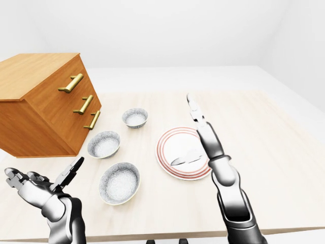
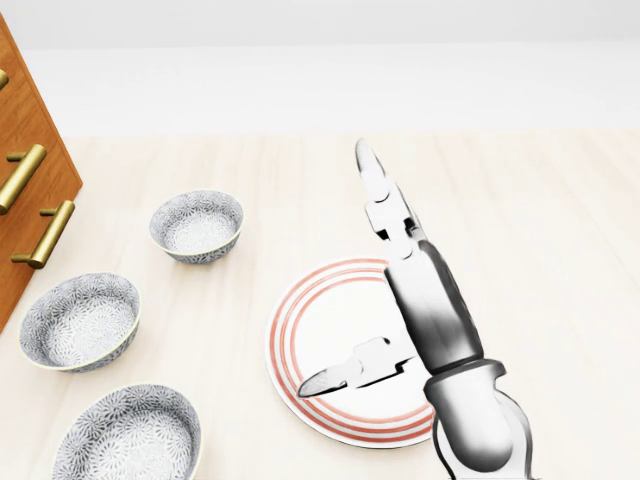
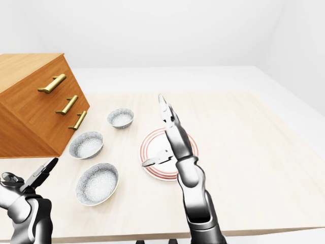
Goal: Put the bowl at the front on the plate.
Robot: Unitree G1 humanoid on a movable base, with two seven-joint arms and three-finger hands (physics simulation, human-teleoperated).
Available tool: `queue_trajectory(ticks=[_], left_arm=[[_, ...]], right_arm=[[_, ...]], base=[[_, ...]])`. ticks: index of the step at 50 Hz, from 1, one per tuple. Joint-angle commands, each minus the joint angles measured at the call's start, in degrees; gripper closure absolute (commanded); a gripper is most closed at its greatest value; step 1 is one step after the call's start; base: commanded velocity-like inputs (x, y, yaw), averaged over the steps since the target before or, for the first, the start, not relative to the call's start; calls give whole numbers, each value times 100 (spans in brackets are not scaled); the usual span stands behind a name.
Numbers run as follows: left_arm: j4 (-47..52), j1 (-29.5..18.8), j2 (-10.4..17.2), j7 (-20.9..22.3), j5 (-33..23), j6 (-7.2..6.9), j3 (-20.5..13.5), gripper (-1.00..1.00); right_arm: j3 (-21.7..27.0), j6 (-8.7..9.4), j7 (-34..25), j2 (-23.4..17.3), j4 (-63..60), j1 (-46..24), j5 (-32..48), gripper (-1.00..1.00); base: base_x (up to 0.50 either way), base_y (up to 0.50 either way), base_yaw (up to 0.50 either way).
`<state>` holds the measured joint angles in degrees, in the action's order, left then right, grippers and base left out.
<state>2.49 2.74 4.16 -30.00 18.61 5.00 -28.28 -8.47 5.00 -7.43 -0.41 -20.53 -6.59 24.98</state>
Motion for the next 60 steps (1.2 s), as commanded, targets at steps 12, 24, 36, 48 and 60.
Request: queue_trajectory(ticks=[12, 24, 36, 48, 60], left_arm=[[84, 20, -9, 0, -18, 0, -23, -100], [182, 48, -30, 0, -14, 0, -56, -100], [-28, -18, 5, 0, -25, 0, -6, -100], [34, 6, -1, 0, -18, 0, -10, -100], [34, 5, -3, 0, -20, 0, -13, -100]], right_arm=[[-589, 0, -2416, 749, 168, -1042, 5247, -100], [-827, 0, -3257, 1062, -134, -1107, 6969, -100], [-1136, 0, -3257, 1402, -184, -765, 7984, -100], [-1089, 0, -3257, 1401, -290, -647, 7882, -100], [-1095, 0, -3257, 1393, -290, -650, 7878, -100]], base=[[0, 0, 0], [0, 0, 0], [0, 0, 0], [0, 0, 0], [0, 0, 0]])
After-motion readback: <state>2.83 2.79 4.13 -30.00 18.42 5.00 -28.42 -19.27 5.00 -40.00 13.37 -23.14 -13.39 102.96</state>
